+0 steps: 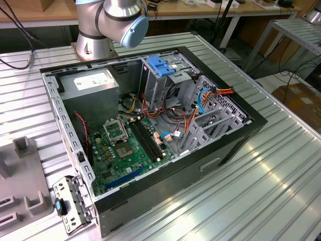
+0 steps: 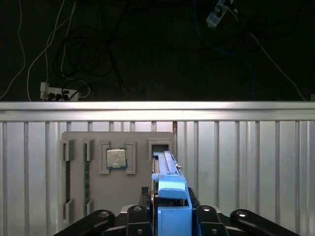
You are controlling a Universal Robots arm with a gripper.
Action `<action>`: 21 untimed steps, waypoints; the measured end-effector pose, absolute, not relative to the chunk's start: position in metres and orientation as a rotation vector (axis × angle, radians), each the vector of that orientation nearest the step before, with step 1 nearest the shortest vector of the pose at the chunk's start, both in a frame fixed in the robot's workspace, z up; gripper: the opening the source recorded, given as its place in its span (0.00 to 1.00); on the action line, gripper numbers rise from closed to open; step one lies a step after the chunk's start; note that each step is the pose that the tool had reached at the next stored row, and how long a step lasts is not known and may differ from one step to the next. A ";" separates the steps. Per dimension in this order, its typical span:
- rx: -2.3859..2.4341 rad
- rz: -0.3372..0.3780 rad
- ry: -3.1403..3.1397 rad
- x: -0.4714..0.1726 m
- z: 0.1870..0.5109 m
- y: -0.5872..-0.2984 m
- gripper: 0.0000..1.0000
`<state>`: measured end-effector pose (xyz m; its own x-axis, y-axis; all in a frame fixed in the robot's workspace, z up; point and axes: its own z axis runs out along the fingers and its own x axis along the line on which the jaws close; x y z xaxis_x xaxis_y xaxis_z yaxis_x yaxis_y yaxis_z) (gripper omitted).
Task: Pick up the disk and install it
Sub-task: 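Pick up the disk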
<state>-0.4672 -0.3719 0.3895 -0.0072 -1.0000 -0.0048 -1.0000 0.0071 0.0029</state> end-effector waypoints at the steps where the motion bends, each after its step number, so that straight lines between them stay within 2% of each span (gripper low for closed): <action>1: -2.213 0.009 2.228 -0.467 0.391 -0.372 0.37; 21: -2.212 0.009 2.228 -0.467 0.420 -0.372 0.37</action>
